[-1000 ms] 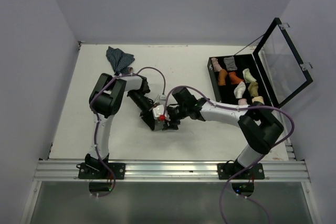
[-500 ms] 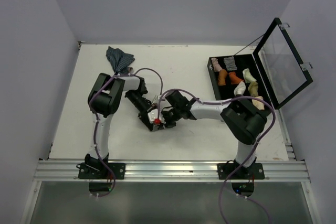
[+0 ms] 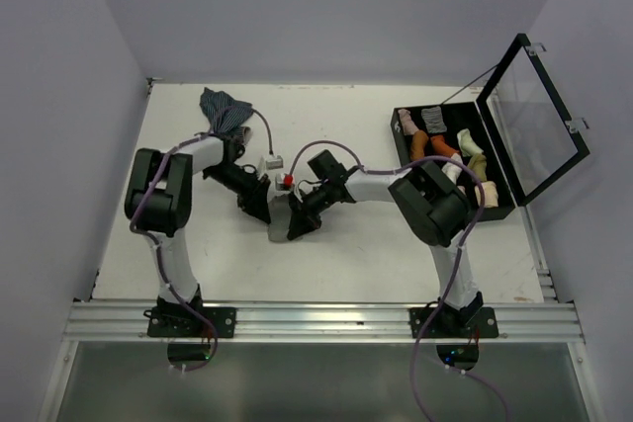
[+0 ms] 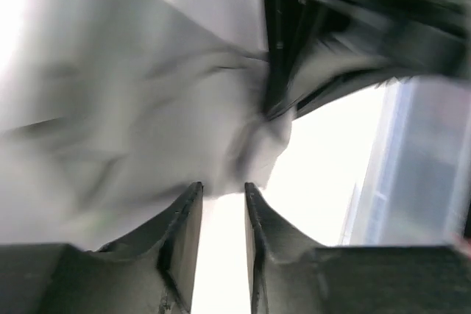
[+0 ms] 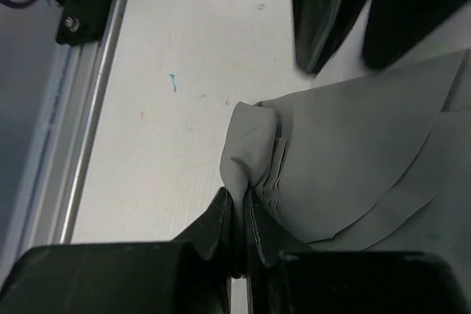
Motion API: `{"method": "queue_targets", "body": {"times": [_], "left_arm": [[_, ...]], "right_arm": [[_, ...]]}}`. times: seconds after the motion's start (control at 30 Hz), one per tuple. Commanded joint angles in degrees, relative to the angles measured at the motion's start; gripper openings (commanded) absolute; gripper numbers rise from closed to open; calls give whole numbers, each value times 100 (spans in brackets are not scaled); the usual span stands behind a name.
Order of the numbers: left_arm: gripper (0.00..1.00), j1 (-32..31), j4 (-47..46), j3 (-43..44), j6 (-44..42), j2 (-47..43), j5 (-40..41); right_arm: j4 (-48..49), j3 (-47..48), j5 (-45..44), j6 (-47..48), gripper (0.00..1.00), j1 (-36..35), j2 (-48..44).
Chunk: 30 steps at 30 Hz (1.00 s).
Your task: Roll the underwear
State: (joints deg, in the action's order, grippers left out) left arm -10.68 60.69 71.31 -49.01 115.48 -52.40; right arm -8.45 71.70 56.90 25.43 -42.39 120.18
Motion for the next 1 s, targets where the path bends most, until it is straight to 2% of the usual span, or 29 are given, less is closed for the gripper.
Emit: {"method": "queue_targets", "body": {"times": [0.0,0.1,0.23,0.3,0.47,0.6,0.97], "left_arm": [[35,522,-1014,-90,260,-912,-218],[39,795,-1540,-431,454,-1658,-43],[45,690,-2394,-1276,148,-2766,562],[45,350,-2675,-1775,-168,-3232,862],[50,-609,-3780,-3076,-319,-4261,1653],[52,-1479,-4397,-3500,-284,-4447,2181],[54,-2332,-5347,-3826,-328,-3876,2840]], "right_arm": [[-325,72,408,-1151,0,240,531],[-184,247,637,-1627,0,389,874],[212,370,822,-2296,0,521,1192],[475,362,892,-2707,0,539,1288],[529,450,963,-2991,0,592,1622],[458,503,963,-3026,0,627,1763],[458,538,972,-3105,0,671,1895]]}}
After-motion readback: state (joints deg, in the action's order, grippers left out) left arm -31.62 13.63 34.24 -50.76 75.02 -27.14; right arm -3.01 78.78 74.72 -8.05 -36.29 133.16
